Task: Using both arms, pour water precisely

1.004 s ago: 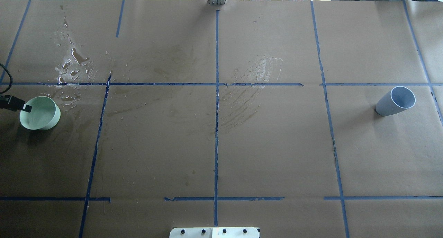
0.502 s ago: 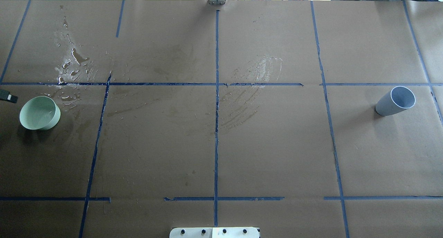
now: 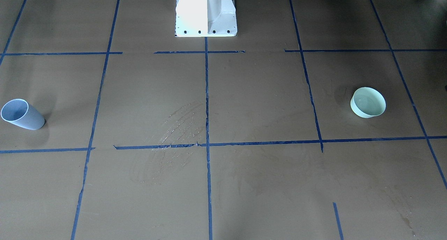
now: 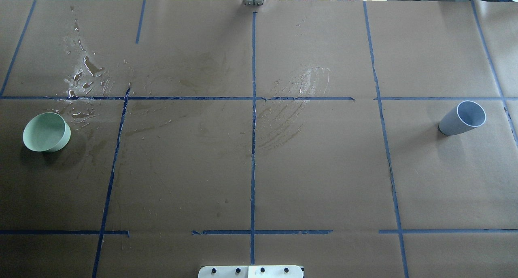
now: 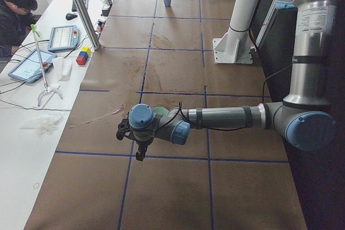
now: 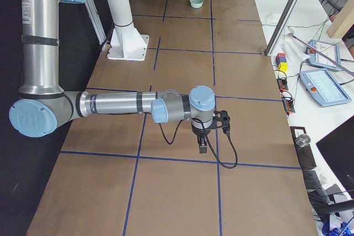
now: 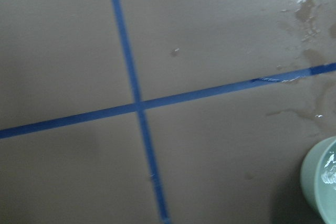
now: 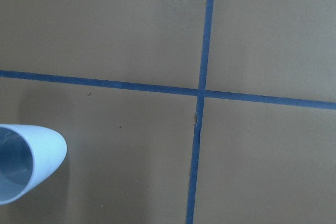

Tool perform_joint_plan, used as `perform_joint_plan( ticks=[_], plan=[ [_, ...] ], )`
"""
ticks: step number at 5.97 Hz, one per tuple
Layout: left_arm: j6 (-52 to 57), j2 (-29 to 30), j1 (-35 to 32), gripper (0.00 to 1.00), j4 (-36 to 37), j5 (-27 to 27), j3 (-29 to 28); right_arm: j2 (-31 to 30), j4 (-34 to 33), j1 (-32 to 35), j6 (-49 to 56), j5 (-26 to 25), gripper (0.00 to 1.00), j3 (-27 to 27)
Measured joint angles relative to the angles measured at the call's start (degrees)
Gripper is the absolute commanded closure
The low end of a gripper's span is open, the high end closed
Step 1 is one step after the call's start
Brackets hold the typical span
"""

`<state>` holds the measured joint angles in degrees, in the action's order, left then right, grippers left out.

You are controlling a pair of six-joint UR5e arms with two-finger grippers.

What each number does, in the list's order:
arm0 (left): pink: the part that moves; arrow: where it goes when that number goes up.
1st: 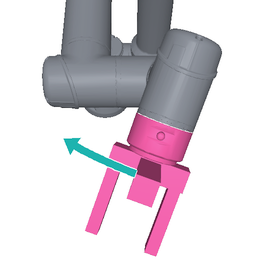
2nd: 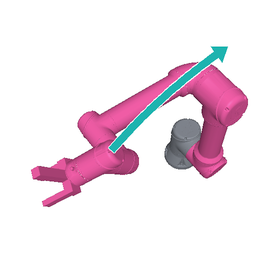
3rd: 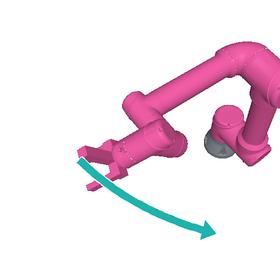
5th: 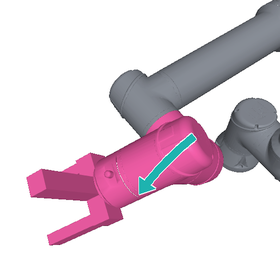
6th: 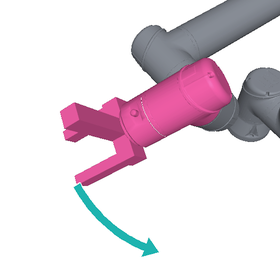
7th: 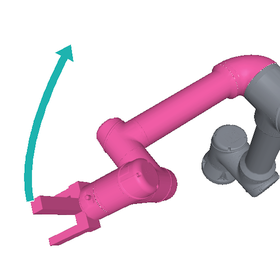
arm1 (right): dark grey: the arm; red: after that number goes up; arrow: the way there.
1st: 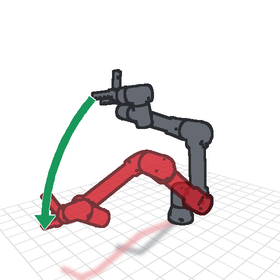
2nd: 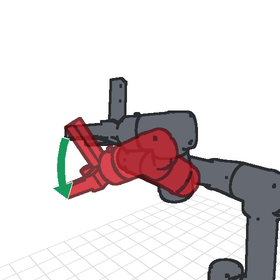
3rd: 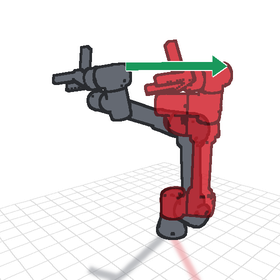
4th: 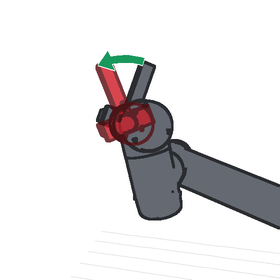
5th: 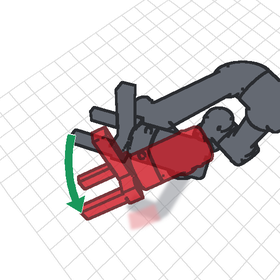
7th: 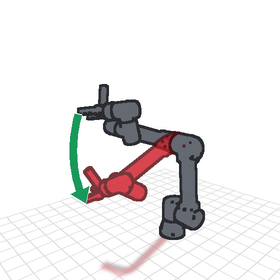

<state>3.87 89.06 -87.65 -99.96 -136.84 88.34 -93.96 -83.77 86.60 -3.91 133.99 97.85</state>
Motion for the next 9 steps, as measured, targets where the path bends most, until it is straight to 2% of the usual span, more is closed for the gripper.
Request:
perform_joint_plan(
  ticks=[1,2,5,9],
  plan=[
    [4.78,-0.9,-3.05,0.0,8.64,0.17,3.55,-0.43,-0.14,0.07,0.94,1.44,0.0,-0.09],
    [6.33,-2.5,-5.03,0.0,12.47,0.34,5.14,-0.86,-0.15,0.11,1.3,1.88,0.0,-0.11],
    [6.08,-3.99,-5.82,0.0,12.73,3.77,5.71,-1.31,0.36,0.15,1.51,1.51,0.0,-0.18],
    [6.3,-4.22,-5.78,0.0,11.38,4.0,6.11,-1.52,0.66,0.07,0.92,1.37,0.0,-0.84]
  ],
)
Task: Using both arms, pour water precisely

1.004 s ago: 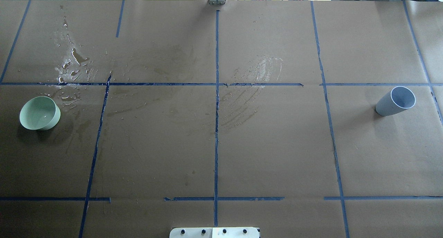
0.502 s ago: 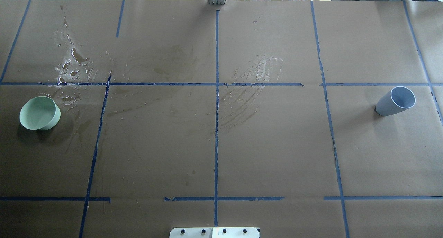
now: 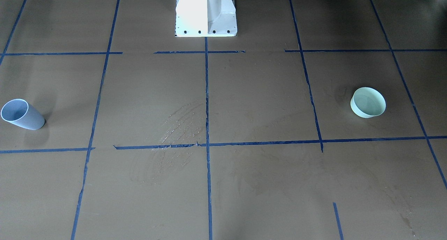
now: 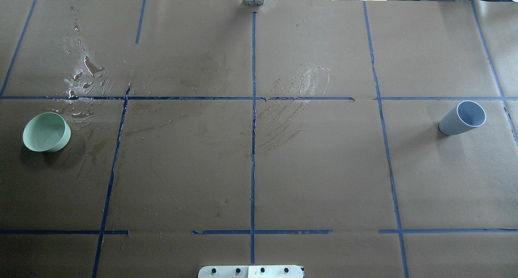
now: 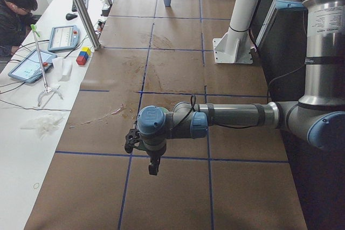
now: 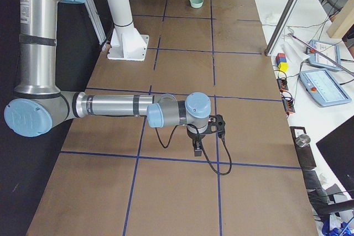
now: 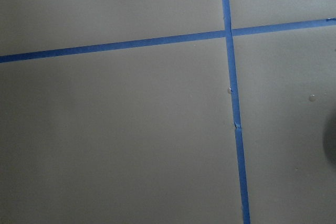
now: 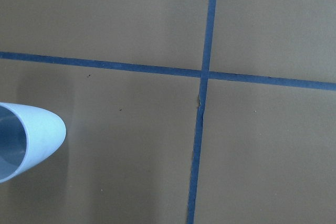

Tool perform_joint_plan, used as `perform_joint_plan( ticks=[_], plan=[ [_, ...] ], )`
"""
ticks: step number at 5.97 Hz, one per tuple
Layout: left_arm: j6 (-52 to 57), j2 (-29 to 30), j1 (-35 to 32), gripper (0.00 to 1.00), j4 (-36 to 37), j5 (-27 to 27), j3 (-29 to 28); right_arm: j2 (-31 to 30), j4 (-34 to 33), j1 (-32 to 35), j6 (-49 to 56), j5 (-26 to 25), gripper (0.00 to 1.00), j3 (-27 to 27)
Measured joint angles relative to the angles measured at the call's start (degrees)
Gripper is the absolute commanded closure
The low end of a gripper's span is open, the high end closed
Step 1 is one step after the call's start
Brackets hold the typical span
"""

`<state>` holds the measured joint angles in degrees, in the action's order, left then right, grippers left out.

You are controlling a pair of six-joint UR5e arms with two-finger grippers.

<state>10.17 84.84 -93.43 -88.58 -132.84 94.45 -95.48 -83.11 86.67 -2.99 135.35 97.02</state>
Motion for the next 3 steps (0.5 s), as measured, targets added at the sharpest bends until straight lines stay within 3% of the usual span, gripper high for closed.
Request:
perform_joint_plan(
  ticks=[3],
  plan=[
    [-0.21,-0.03,0.01,0.0,0.07,0.27,-0.17,0.0,-0.1,-0.01,-0.09,-1.39,0.0,-0.38]
  ],
)
